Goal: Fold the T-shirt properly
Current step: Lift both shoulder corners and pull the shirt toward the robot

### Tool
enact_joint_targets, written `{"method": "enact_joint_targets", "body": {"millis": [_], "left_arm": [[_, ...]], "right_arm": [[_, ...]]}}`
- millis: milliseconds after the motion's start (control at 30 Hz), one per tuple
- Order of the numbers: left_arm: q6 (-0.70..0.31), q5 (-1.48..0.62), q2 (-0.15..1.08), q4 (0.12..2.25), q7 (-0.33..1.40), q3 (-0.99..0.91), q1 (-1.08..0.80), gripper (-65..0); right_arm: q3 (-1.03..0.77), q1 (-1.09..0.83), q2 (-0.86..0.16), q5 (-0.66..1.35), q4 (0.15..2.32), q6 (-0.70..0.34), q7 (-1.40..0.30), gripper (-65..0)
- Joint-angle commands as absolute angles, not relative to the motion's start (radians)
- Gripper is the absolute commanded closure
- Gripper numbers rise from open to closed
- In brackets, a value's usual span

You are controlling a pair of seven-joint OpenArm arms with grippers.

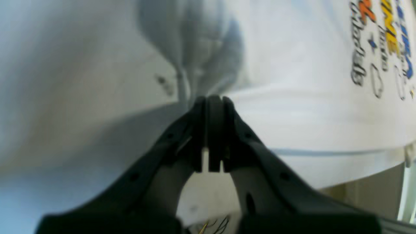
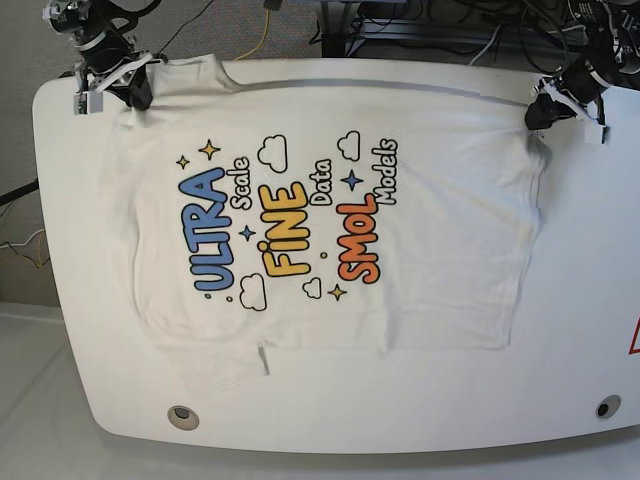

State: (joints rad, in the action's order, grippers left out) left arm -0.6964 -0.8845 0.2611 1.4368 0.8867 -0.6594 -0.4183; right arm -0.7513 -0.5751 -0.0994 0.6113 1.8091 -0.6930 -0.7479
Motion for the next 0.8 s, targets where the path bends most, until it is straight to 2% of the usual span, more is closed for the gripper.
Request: {"method": "enact_joint_targets", "body": {"millis": [0,367,767], "left_arm": [[-0.698,-0.924,0.282,1.513,0.886,-0.696,-0.467,0.0],[-0.698,-0.927,0.278,1.576,0.933,-0.736,-0.566,0.0],[-0.698,-0.928,0.279,1.615,0.969,-0.758,-0.567,0.0]], "right_arm": [[-0.784,-0.617,-0.113,0.649,1.891,-0.698,-0.720,0.0],[-0.813,-0.724,-0.110,0.700,1.968,-0.698,-0.743,0.0],[-0.835,-0.700,-0.104,0.734,1.975,-0.698,-0.744,0.0]]}}
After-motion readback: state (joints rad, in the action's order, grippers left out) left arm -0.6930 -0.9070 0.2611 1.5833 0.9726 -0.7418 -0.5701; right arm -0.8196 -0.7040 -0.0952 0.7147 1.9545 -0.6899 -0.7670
